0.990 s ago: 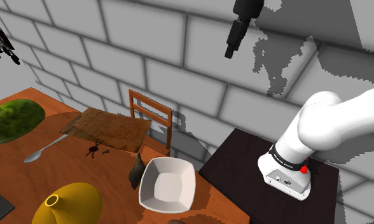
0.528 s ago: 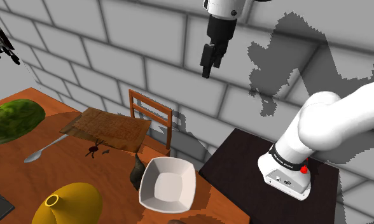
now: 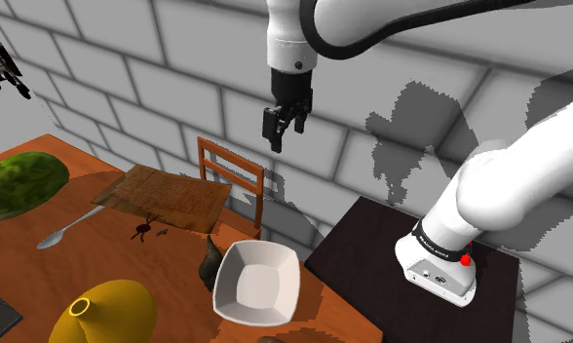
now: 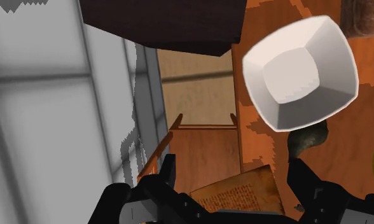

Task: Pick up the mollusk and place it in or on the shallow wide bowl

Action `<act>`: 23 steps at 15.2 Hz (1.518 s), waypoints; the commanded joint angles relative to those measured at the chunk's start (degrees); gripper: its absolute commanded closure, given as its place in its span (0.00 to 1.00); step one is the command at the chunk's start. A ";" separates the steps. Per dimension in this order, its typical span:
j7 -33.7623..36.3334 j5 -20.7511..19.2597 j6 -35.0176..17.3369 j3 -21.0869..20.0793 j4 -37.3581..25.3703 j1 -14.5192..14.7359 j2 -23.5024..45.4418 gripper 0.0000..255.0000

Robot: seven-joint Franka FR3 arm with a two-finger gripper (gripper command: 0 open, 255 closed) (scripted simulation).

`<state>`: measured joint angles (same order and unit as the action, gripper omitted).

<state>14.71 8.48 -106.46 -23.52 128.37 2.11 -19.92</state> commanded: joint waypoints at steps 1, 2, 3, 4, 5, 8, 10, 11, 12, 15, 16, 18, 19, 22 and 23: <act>3.64 -0.83 -1.89 -2.29 -1.06 0.06 3.85 0.00; 5.45 -1.53 -2.70 -3.34 -1.92 0.03 6.06 0.00; 7.30 -2.34 -3.46 -4.34 -2.86 0.03 8.35 0.00; 9.19 -3.26 -4.16 -5.28 -3.87 0.07 10.70 0.00; 11.13 -4.30 -4.81 -6.14 -4.96 0.16 13.12 0.00; 17.07 -8.00 -6.32 -8.09 -8.68 0.91 20.73 0.00; 20.99 -10.76 -6.91 -8.74 -11.56 1.94 25.99 0.00; 22.88 -12.15 -7.08 -8.87 -13.12 2.61 28.64 0.00; 24.70 -13.51 -7.16 -8.87 -14.76 3.38 31.29 0.00; 29.59 -17.23 -6.94 -8.20 -20.19 6.22 39.14 0.00; 31.02 -18.32 -6.73 -7.83 -22.17 7.26 41.71 0.00; 33.53 -20.20 -6.11 -6.88 -26.39 9.50 46.79 0.00; 34.63 -20.99 -5.70 -6.35 -28.64 10.65 49.31 0.00; 37.36 -22.91 -4.12 -4.72 -36.03 14.10 56.89 0.00; 38.10 -23.41 -3.45 -4.18 -38.73 15.25 59.44 0.00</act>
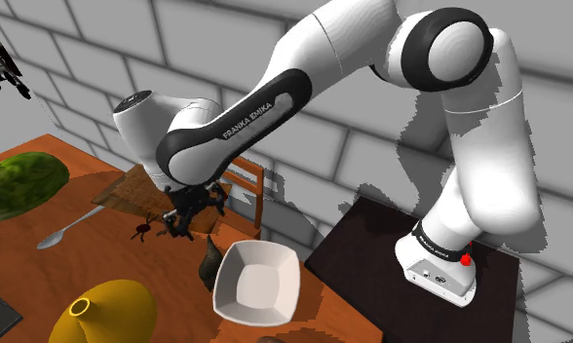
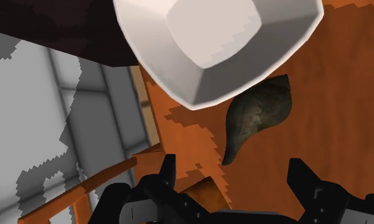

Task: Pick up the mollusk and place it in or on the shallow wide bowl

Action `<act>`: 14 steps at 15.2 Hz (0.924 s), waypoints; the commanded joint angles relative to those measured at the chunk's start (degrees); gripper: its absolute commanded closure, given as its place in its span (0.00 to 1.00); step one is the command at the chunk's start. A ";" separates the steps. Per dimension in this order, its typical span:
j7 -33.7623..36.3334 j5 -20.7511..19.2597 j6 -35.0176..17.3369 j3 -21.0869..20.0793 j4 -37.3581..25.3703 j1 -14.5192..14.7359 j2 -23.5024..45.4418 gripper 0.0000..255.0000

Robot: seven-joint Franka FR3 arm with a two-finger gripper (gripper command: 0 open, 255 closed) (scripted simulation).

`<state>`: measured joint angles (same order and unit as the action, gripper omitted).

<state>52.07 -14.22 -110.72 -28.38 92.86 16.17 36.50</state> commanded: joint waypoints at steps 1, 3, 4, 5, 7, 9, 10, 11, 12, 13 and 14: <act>1.38 -1.13 1.54 1.24 -6.08 2.36 5.60 0.00; 1.49 -1.24 0.91 1.40 -5.76 2.45 5.95 0.00; 1.58 -1.36 0.24 1.48 -5.25 2.44 6.13 0.00; 1.67 -1.48 -0.42 1.57 -4.75 2.42 6.32 0.00; 1.85 -1.74 -1.73 1.75 -3.82 2.41 6.74 0.00; 2.10 -2.10 -3.39 2.00 -2.70 2.42 7.35 0.00; 2.10 -2.10 -3.40 2.00 -2.69 2.41 7.34 0.00; 2.10 -2.10 -3.39 2.00 -2.70 2.42 7.34 0.00; 2.10 -2.10 -3.39 2.00 -2.70 2.42 7.35 0.00; 2.10 -2.10 -3.39 2.00 -2.70 2.42 7.35 0.00; 2.10 -2.10 -3.39 2.00 -2.70 2.42 7.35 0.00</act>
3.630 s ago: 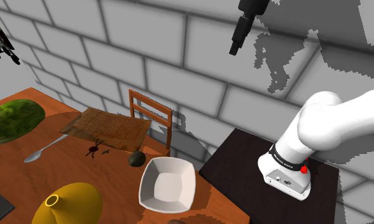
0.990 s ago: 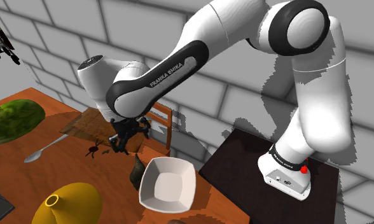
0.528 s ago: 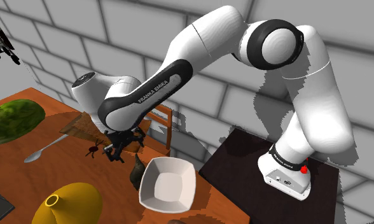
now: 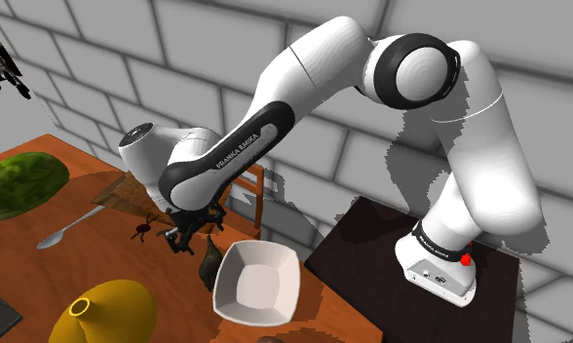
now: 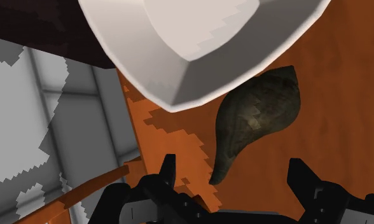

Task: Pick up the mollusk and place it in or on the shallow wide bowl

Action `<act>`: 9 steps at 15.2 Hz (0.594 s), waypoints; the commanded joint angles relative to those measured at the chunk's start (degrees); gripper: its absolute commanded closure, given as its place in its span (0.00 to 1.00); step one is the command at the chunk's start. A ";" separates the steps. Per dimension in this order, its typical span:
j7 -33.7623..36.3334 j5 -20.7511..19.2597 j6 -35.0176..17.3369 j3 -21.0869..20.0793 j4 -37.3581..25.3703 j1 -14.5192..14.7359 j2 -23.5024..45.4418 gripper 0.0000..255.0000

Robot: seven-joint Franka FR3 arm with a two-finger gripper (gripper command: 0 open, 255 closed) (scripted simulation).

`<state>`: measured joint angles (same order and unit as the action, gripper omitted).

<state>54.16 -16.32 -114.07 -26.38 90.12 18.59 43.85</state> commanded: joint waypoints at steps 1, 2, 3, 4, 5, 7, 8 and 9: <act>0.01 0.00 -0.04 0.00 0.04 0.00 -0.01 0.00; 0.01 0.00 -0.04 0.00 0.04 0.00 -0.01 0.00; 0.01 0.00 -0.03 0.00 0.03 0.00 0.00 0.00; 0.01 0.00 -0.03 0.00 0.03 0.00 0.00 1.00; 0.01 0.00 -0.03 0.00 0.03 0.00 0.00 1.00; 0.01 0.00 -0.03 0.00 0.03 0.00 0.00 1.00; 0.01 0.00 -0.02 0.00 0.02 0.00 0.00 1.00; 0.01 -0.01 -0.05 0.01 0.01 0.01 0.03 1.00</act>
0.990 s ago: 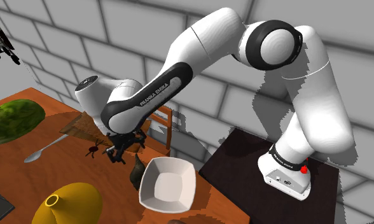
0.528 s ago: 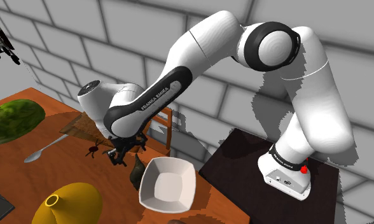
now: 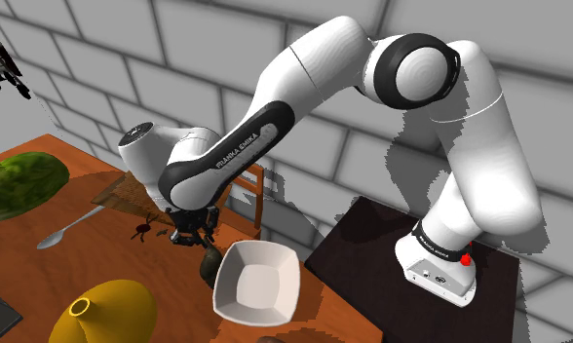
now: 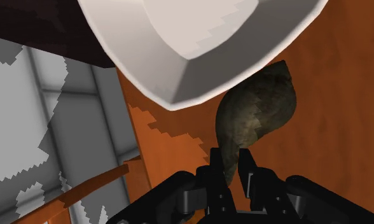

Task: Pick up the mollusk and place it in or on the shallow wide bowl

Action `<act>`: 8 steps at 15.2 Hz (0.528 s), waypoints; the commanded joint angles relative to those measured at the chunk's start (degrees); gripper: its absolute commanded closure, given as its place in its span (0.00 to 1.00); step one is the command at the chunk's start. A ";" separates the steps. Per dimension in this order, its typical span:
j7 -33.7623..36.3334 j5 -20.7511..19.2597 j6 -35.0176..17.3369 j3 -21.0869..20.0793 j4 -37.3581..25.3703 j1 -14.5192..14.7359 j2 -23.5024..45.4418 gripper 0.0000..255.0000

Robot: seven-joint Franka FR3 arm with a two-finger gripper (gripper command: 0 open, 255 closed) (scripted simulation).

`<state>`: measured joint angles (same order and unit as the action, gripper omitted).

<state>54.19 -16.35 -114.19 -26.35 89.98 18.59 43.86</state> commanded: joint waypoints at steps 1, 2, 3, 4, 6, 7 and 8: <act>0.00 0.01 0.09 0.00 0.04 0.06 0.12 1.00; 0.01 -0.01 0.08 0.01 -0.02 0.09 0.19 1.00; -0.02 -0.02 0.06 0.02 0.00 0.05 0.19 1.00; -0.02 0.03 0.08 -0.03 0.18 -0.01 -0.02 1.00; -0.14 0.39 1.02 -0.33 0.20 -0.21 -1.00 1.00; -0.20 0.57 1.49 -0.48 0.18 -0.31 -1.48 1.00; -0.27 0.75 1.99 -0.63 0.12 -0.40 -1.94 1.00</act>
<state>53.98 -15.78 -112.70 -26.83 90.06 18.30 42.42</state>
